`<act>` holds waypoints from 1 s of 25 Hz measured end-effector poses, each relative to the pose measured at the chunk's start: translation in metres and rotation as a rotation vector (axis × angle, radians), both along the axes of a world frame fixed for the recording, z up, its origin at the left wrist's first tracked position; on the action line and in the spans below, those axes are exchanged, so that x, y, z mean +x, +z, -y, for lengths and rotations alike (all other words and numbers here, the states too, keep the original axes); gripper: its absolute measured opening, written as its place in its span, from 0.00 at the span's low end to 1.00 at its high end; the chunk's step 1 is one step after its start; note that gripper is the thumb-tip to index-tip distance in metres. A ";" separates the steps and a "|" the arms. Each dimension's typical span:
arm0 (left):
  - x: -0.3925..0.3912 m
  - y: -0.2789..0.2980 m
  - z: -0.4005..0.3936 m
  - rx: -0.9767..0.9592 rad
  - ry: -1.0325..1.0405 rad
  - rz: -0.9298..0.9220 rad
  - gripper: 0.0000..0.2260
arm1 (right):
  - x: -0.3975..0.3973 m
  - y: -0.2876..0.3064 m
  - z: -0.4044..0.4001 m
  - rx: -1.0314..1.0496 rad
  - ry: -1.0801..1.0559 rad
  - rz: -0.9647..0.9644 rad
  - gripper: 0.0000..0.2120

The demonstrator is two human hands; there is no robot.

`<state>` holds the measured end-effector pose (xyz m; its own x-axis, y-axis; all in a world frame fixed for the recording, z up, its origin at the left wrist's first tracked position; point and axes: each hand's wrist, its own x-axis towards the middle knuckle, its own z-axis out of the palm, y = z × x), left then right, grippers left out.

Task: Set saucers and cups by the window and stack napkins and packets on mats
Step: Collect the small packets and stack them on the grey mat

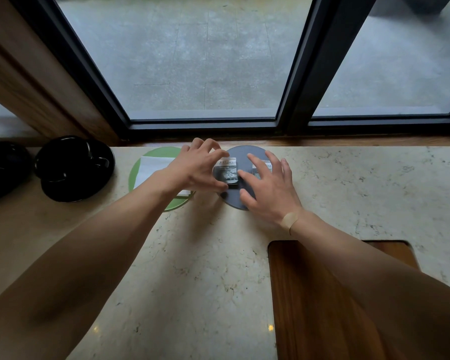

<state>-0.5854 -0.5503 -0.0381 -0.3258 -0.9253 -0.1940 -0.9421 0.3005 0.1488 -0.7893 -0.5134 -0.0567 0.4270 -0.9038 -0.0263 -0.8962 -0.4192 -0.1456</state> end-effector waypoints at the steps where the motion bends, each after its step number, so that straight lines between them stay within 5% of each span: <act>1: 0.000 0.000 -0.001 -0.004 0.015 -0.025 0.36 | 0.000 -0.002 -0.002 -0.022 0.012 -0.009 0.26; 25: 0.010 -0.005 -0.002 0.007 0.011 -0.048 0.31 | -0.006 -0.008 -0.008 -0.020 0.073 -0.028 0.25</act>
